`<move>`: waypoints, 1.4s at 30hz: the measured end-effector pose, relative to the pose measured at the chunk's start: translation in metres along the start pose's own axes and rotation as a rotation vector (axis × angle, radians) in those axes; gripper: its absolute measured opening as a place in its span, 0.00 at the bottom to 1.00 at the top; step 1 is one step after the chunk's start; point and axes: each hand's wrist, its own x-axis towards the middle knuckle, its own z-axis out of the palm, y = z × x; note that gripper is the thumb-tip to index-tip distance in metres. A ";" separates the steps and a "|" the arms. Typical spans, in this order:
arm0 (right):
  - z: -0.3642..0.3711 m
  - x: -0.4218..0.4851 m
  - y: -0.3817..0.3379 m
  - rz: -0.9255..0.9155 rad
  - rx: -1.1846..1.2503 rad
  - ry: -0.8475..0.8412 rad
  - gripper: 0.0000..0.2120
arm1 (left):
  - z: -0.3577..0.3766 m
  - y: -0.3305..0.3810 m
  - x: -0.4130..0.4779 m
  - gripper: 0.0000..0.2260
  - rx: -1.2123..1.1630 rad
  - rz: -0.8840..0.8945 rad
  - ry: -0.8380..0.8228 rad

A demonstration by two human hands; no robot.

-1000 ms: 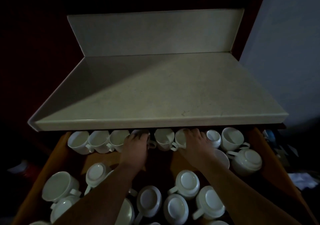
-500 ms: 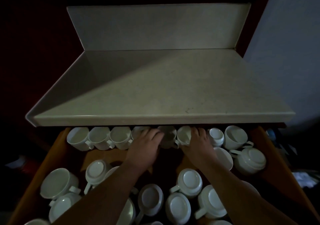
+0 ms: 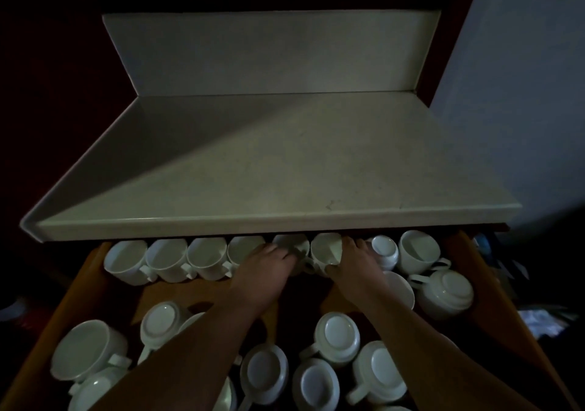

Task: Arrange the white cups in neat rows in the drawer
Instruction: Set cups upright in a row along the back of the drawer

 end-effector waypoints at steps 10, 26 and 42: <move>-0.005 0.006 -0.004 -0.050 -0.111 -0.032 0.34 | -0.006 0.000 -0.002 0.14 -0.026 -0.049 -0.055; -0.014 0.002 -0.001 -0.153 -0.114 -0.095 0.35 | -0.005 -0.002 -0.011 0.12 -0.174 -0.216 0.042; 0.005 -0.007 0.005 -0.261 -0.356 -0.007 0.19 | -0.015 -0.033 -0.038 0.20 -0.149 -0.403 -0.007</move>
